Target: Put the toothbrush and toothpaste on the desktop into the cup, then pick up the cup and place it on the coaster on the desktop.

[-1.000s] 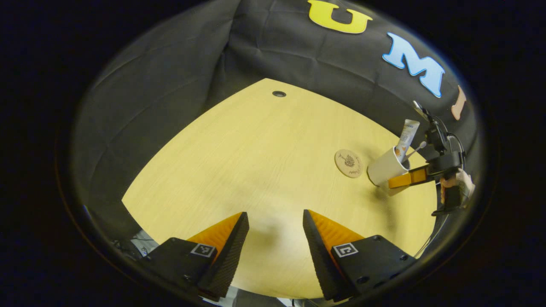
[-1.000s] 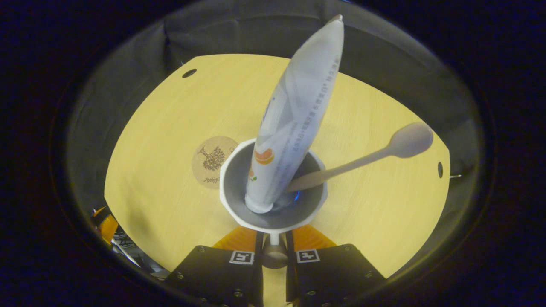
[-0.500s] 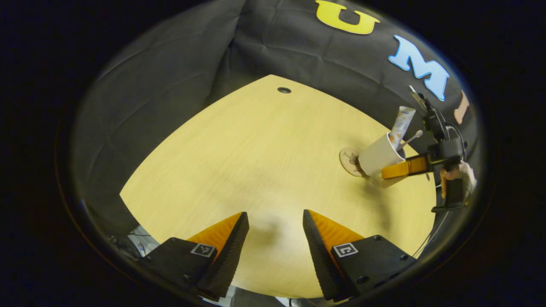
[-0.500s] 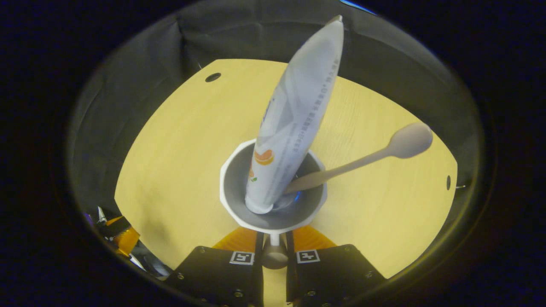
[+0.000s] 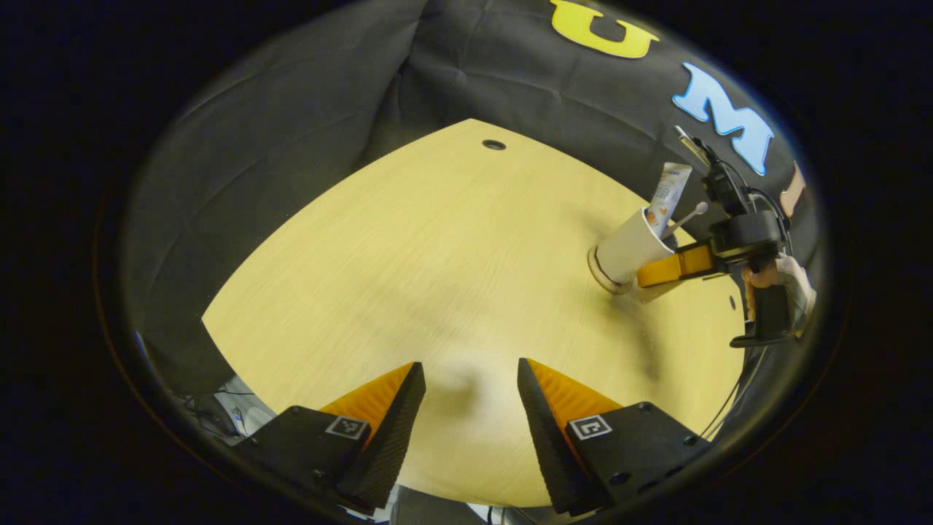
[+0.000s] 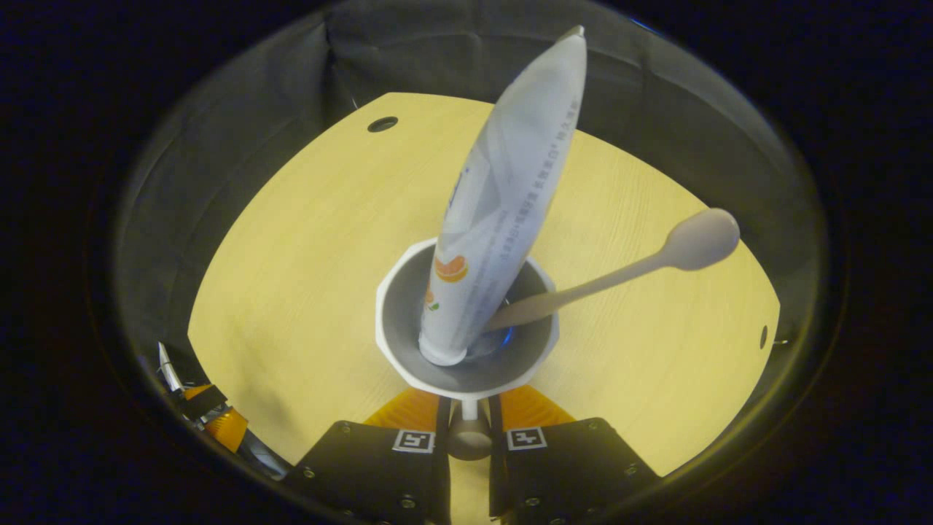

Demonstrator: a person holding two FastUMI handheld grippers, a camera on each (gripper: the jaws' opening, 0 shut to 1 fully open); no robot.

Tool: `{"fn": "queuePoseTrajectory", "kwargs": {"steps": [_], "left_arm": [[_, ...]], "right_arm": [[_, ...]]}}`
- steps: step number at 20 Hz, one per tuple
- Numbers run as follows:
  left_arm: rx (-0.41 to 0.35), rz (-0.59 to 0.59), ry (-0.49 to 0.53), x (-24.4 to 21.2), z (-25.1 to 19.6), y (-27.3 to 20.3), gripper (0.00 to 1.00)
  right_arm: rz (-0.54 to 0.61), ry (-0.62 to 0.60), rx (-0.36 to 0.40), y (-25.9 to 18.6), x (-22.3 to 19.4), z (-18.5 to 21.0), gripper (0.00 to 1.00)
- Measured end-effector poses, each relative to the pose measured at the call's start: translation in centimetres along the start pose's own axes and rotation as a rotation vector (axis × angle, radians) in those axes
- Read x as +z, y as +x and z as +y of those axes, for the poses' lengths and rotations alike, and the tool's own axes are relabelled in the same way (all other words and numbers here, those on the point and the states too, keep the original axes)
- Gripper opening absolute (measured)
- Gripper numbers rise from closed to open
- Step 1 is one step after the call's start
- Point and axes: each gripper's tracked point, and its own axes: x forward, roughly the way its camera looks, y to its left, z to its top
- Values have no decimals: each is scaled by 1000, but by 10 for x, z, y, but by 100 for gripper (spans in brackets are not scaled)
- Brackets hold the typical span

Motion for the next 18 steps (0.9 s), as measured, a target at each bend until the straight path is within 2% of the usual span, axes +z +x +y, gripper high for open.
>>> {"fn": "queuePoseTrajectory", "kwargs": {"steps": [2,3,4,7,15,16,17,18], "left_arm": [[-2,3,-4,0,-5,7,83],[-3,4,-5,1,-7,9,83],[-6,6,-4,1,-9,11,87],[-9,7,12,-1,-17,15,82],[-39,6,82,3,-43,34,84],[-46,4,94,4,-47,32,84],[-55,3,105,6,-50,29,82],[-65,2,119,8,-56,30,84]], "right_arm": [[5,-14,-10,4,-1,0,24],[7,-16,-11,4,0,0,21],[6,-14,-8,5,-1,2,21],[3,0,10,-2,-2,3,28],[-54,19,16,-29,2,5,28],[-65,27,20,-35,1,5,22],[-76,38,24,-40,0,5,22],[-86,54,31,-47,-4,5,27]]}}
